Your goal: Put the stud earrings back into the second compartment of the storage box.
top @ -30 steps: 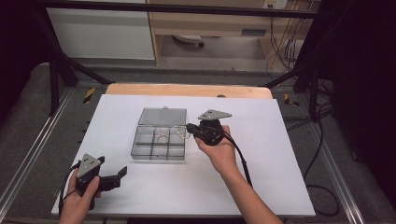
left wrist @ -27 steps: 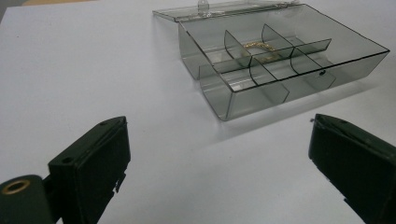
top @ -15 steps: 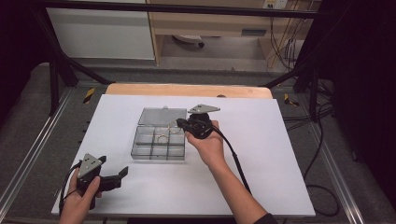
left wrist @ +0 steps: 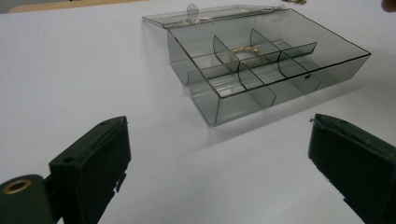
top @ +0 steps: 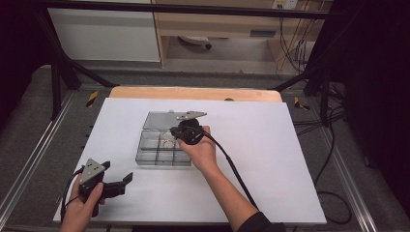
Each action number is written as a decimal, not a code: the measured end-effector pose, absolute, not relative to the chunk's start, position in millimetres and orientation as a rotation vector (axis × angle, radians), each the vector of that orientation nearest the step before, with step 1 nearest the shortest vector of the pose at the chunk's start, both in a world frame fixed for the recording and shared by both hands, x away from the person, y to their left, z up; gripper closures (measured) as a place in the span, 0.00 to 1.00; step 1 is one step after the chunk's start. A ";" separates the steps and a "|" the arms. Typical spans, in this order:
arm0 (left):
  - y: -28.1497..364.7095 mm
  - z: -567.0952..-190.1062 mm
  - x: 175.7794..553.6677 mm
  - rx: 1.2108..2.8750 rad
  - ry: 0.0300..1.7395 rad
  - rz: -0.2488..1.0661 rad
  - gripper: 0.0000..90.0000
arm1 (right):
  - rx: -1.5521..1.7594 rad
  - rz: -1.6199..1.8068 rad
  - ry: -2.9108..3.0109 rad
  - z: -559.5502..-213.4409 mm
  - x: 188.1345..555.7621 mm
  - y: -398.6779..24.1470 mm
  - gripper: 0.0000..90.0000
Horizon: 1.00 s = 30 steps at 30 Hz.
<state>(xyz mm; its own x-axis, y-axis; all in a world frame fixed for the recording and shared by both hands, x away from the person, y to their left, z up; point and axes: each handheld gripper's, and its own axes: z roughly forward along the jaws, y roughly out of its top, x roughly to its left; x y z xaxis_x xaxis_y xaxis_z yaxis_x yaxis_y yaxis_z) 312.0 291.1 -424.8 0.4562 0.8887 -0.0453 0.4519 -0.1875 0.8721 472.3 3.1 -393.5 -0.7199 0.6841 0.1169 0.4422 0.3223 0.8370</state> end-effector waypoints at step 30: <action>290.7 -424.7 311.7 1.822 1.129 0.614 0.07 | 1.065 1.247 2.329 -404.2 482.8 26.5 0.75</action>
